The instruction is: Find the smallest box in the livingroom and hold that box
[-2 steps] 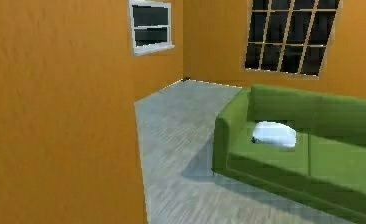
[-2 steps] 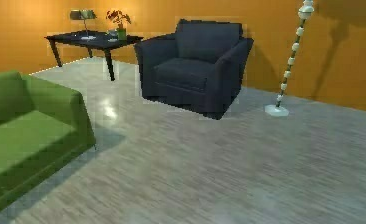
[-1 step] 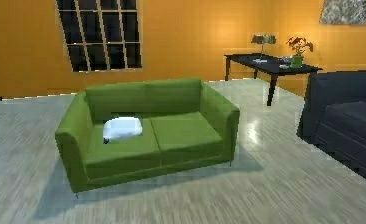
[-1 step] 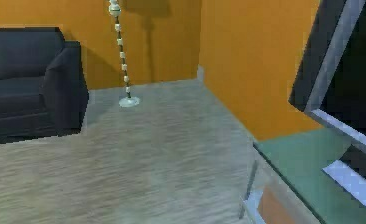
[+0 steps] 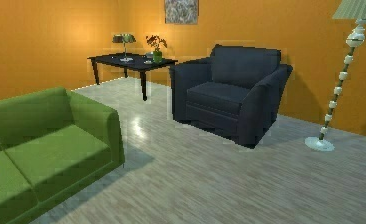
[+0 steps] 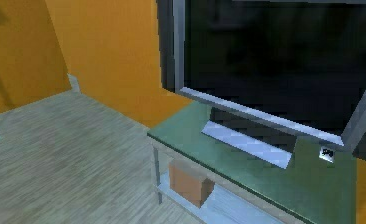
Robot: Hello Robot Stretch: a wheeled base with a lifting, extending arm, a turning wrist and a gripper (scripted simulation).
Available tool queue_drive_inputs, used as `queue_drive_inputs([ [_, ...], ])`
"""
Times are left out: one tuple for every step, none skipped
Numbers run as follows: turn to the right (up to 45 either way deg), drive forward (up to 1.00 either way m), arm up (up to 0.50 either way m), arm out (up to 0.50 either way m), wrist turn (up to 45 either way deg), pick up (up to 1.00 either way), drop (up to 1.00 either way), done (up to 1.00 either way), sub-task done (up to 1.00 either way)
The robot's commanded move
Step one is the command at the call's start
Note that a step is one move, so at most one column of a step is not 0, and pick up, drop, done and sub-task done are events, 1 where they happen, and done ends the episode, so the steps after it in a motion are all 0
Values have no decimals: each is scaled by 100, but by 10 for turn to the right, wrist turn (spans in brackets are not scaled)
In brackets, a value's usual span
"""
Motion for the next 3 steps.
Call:
queue_drive_inputs([
  [0,0,50,0,0,0,0,0,0],
  [0,0,8,0,0,0,0,0,0],
  [0,0,0,50,0,0,0,0,0],
])
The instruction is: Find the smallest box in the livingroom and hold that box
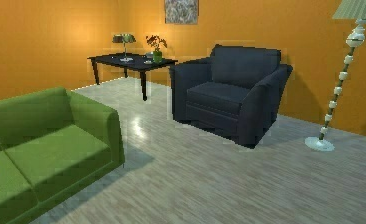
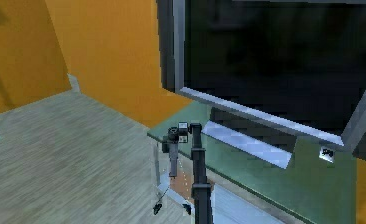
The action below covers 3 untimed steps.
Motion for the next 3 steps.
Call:
queue_drive_inputs([
  [0,0,0,0,450,0,0,0,0],
  [0,0,0,0,450,0,0,0,0],
  [0,0,0,0,450,0,0,0,0],
])
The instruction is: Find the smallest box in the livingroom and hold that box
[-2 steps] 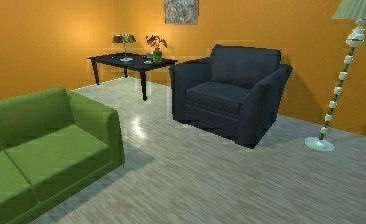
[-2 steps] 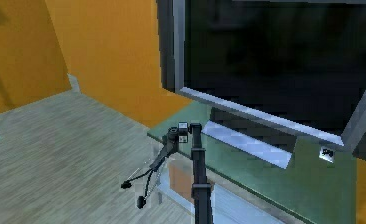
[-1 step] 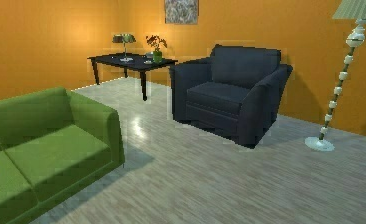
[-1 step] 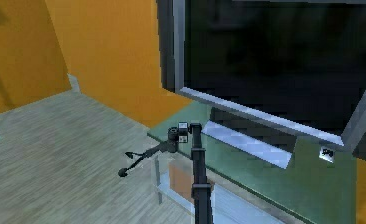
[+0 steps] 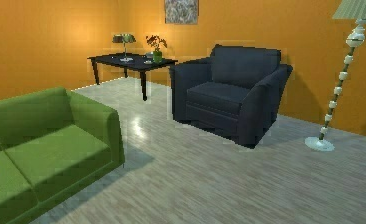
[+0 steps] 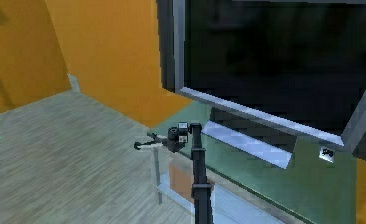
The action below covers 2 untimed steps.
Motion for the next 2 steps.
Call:
queue_drive_inputs([
  [0,0,0,0,450,0,0,0,0],
  [0,0,0,0,450,0,0,0,0],
])
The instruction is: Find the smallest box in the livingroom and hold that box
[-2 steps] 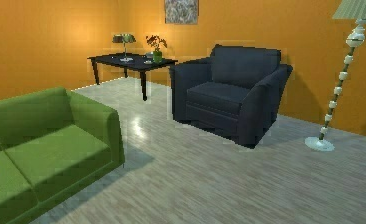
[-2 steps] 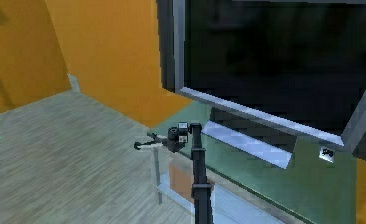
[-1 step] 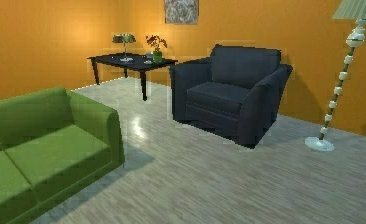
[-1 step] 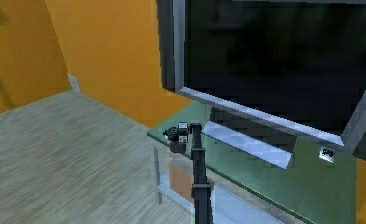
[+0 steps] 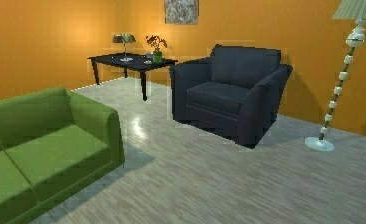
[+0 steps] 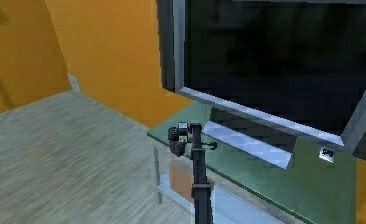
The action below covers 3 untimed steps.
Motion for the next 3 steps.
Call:
queue_drive_inputs([
  [0,0,-30,0,0,0,0,0,0],
  [0,0,0,0,0,100,0,0,0],
  [0,0,10,0,0,0,0,0,0],
])
